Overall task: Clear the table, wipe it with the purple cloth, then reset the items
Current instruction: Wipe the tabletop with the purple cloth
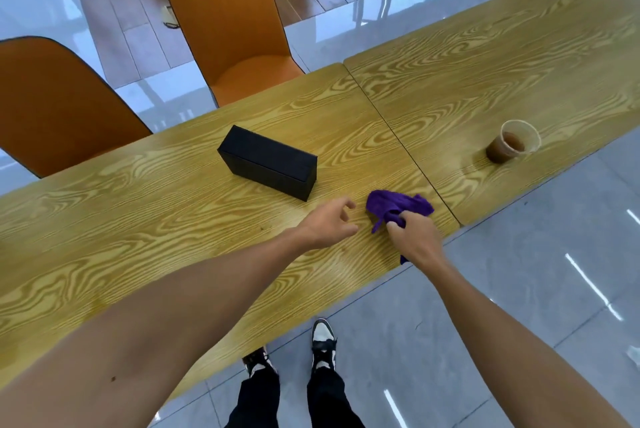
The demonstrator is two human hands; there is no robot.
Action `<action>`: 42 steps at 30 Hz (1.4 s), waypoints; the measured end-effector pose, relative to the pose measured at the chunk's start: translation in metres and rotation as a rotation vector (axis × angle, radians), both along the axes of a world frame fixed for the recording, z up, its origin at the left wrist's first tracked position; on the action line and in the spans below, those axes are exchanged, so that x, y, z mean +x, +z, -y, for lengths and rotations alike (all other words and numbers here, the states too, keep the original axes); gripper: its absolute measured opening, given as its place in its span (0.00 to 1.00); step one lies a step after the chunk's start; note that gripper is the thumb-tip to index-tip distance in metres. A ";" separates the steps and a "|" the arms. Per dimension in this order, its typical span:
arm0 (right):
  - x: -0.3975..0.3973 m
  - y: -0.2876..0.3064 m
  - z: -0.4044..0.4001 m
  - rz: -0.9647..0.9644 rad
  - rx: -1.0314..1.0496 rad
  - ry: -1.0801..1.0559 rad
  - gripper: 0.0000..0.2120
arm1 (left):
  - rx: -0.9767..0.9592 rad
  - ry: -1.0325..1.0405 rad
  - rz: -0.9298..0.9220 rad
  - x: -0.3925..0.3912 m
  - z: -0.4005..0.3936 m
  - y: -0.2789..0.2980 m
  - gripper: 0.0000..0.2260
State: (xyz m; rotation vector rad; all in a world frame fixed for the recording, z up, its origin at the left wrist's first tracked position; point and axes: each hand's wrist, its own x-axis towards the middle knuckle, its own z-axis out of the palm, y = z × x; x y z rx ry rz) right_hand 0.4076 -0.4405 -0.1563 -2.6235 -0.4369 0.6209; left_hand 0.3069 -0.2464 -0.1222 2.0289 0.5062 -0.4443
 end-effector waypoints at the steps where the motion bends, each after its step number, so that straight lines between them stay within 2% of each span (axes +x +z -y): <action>1: -0.001 0.018 -0.003 0.011 0.079 0.004 0.12 | 0.019 -0.016 0.018 -0.001 0.000 0.004 0.26; 4: -0.002 0.080 -0.013 -0.054 0.301 0.101 0.12 | -0.018 -0.028 0.062 -0.002 0.002 0.020 0.33; 5: -0.002 0.100 -0.016 -0.103 0.368 0.141 0.12 | -0.053 -0.007 0.078 -0.003 0.002 0.026 0.30; 8: -0.003 0.147 -0.029 -0.289 0.550 0.213 0.15 | -0.138 0.086 0.123 -0.012 -0.001 0.050 0.11; 9: -0.003 0.158 -0.034 -0.337 0.604 0.202 0.16 | -0.162 0.106 0.142 -0.016 -0.005 0.059 0.08; 11: -0.003 0.172 -0.047 -0.394 0.686 0.154 0.18 | -0.170 0.138 0.160 -0.030 -0.015 0.077 0.08; 14: -0.010 0.184 -0.070 -0.466 0.752 0.063 0.06 | -0.190 0.253 0.182 -0.059 -0.041 0.099 0.14; 16: -0.019 0.187 -0.088 -0.511 0.773 0.035 0.09 | -0.211 0.359 0.189 -0.085 -0.061 0.112 0.19; 19: -0.040 0.183 -0.123 -0.552 0.718 0.101 0.07 | -0.197 0.462 0.178 -0.129 -0.089 0.125 0.26; 23: -0.091 0.168 -0.178 -0.598 0.615 0.223 0.09 | -0.145 0.629 0.150 -0.202 -0.121 0.126 0.27; 26: -0.141 0.161 -0.215 -0.633 0.567 0.309 0.08 | -0.124 0.757 0.086 -0.263 -0.133 0.120 0.21; 30: -0.203 0.144 -0.251 -0.562 0.491 0.420 0.09 | -0.168 0.880 -0.012 -0.343 -0.144 0.104 0.18; 33: -0.249 0.127 -0.266 -0.535 0.431 0.433 0.10 | -0.214 0.807 -0.197 -0.394 -0.144 0.096 0.26; 36: -0.293 0.111 -0.274 -0.556 0.421 0.429 0.12 | -0.240 0.703 -0.256 -0.430 -0.139 0.084 0.36; 37: -0.306 0.107 -0.276 -0.588 0.417 0.423 0.12 | -0.200 0.656 -0.250 -0.439 -0.138 0.077 0.34; 39: -0.327 0.100 -0.282 -0.693 0.396 0.388 0.10 | -0.142 0.537 -0.219 -0.453 -0.138 0.066 0.26; 42: -0.349 0.092 -0.289 -0.803 0.323 0.370 0.11 | -0.169 0.414 -0.213 -0.471 -0.144 0.050 0.24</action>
